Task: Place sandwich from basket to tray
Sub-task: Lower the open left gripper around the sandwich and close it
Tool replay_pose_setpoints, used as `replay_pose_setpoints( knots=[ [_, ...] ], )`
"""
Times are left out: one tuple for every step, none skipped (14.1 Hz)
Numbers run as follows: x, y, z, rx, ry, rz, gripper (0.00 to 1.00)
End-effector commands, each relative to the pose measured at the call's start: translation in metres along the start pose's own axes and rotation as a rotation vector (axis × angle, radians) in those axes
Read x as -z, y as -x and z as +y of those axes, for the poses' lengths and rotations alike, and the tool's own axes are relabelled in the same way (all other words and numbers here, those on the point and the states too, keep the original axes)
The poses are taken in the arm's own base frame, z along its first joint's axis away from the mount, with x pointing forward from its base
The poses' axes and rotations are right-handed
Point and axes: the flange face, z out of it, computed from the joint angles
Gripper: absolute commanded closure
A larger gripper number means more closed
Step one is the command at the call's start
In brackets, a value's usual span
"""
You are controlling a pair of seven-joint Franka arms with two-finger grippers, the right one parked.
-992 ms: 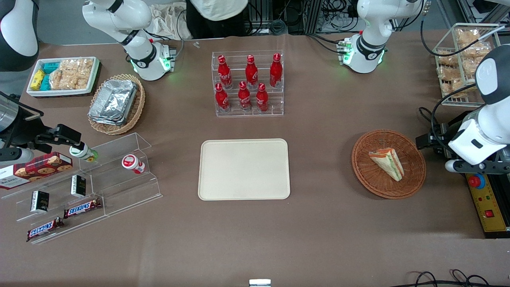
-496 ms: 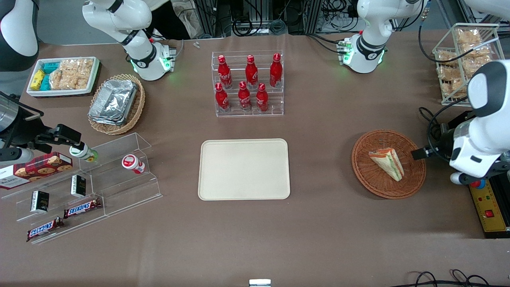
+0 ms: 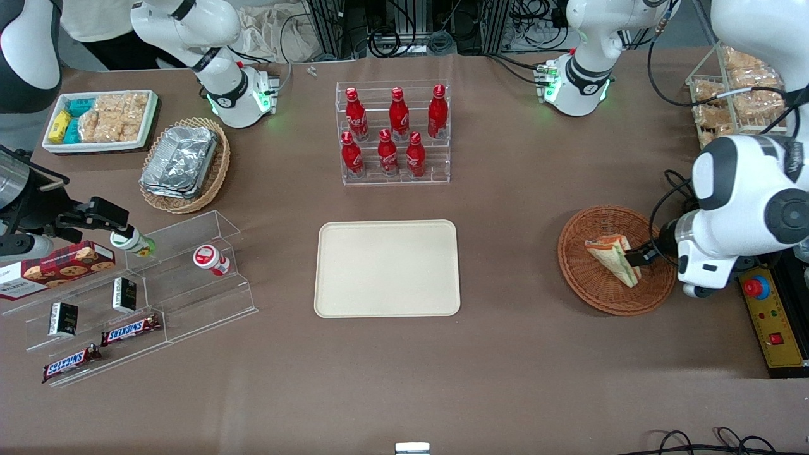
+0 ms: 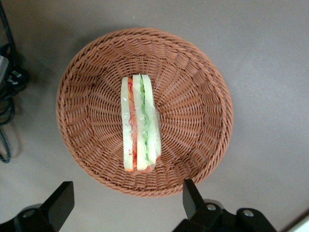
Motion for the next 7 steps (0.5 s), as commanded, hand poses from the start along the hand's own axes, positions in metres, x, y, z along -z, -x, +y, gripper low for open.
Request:
replay_pose_setpoints(
  knots=[
    [-0.023,0.006,-0.004,0.034,-0.007,0.015,0.00],
    [-0.036,0.008,-0.005,0.035,-0.007,0.015,0.00],
    [-0.050,0.011,-0.007,0.032,-0.006,0.020,0.00],
    [-0.062,0.014,-0.008,0.033,0.004,0.032,0.00],
    [-0.069,0.014,-0.008,0.032,0.013,0.044,0.00],
    [-0.077,0.015,-0.010,0.033,0.016,0.046,0.00],
    [-0.083,0.017,-0.011,0.033,0.018,0.048,0.00]
  ],
)
